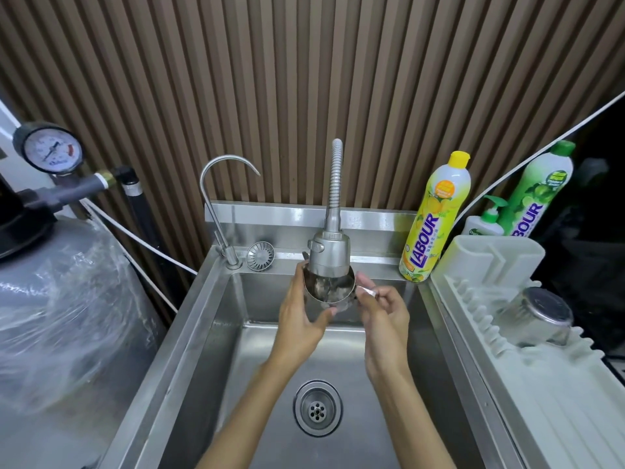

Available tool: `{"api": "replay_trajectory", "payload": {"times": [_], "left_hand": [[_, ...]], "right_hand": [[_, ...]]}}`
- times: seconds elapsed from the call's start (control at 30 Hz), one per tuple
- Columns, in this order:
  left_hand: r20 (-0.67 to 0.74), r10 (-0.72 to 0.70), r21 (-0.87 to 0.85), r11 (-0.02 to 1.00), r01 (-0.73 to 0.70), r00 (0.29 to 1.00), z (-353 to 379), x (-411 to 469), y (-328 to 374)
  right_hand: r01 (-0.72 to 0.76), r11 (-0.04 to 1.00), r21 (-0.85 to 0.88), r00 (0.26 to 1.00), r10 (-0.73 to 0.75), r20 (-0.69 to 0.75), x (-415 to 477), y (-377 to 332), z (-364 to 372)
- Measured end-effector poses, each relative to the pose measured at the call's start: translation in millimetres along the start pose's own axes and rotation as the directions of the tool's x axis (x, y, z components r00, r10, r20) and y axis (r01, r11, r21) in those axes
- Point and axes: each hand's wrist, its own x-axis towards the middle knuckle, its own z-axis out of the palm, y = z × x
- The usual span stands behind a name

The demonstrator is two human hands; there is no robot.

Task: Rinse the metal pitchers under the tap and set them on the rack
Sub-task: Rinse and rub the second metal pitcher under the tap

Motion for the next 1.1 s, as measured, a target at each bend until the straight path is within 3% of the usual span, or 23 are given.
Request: {"api": "replay_trajectory", "payload": {"times": [0.1, 0.17, 0.23, 0.3, 0.43, 0.6, 0.7, 0.8, 0.87, 0.93, 1.03, 1.07, 1.1], "left_hand": [[-0.053, -0.079, -0.17, 0.983, 0.069, 0.995, 14, -6, -9], [-0.047, -0.082, -0.239, 0.969, 0.069, 0.995, 17, -12, -7], [-0.021, -0.118, -0.304, 0.947, 0.106, 0.993, 16, -18, -6], [-0.058, -0.16, -0.312, 0.941, 0.134, 0.985, 10, -23, -5], [-0.111, -0.162, -0.173, 0.975, 0.142, 0.98, -9, -23, 2], [-0.103, 0.014, 0.005, 1.0, -0.014, 0.995, -23, -6, 18], [-0.105, 0.1, 0.014, 0.995, -0.099, 0.989, -17, 1, 22], [-0.13, 0.126, -0.031, 0.991, -0.131, 0.983, -7, -2, 17], [-0.133, 0.076, -0.132, 0.987, -0.094, 0.988, -3, -8, 13], [-0.081, -0.033, -0.32, 0.947, 0.006, 0.996, 2, -13, 5], [0.016, -0.126, -0.373, 0.92, 0.123, 0.992, 3, -21, 1], [0.027, -0.147, -0.348, 0.926, 0.147, 0.989, 2, -24, 1], [0.025, -0.17, -0.317, 0.933, 0.169, 0.985, 1, -26, 2]], "right_hand": [[0.15, 0.965, -0.217, 0.988, -0.141, 0.059, -2, -4, -2], [0.217, 0.865, -0.453, 0.976, -0.197, 0.092, 2, -10, -9], [0.202, 0.718, -0.666, 0.979, -0.173, 0.11, 7, -15, -18], [0.12, 0.675, -0.728, 0.993, -0.066, 0.102, 8, -21, -23], [-0.026, 0.804, -0.594, 0.984, 0.126, 0.126, 1, -22, -23], [-0.167, 0.956, -0.242, 0.953, 0.219, 0.208, 5, 1, -17], [-0.245, 0.967, 0.072, 0.935, 0.216, 0.281, 8, 15, -11], [-0.191, 0.97, 0.152, 0.956, 0.149, 0.253, 9, 19, -14], [-0.054, 0.999, -0.006, 0.982, 0.054, 0.183, 7, 10, -17], [0.13, 0.932, -0.338, 0.986, -0.085, 0.143, 3, -6, -18], [0.259, 0.52, -0.814, 0.964, -0.186, 0.187, 1, -25, -19], [0.245, 0.428, -0.87, 0.968, -0.164, 0.192, 2, -29, -19], [0.218, 0.418, -0.882, 0.976, -0.121, 0.184, 5, -31, -21]]}}
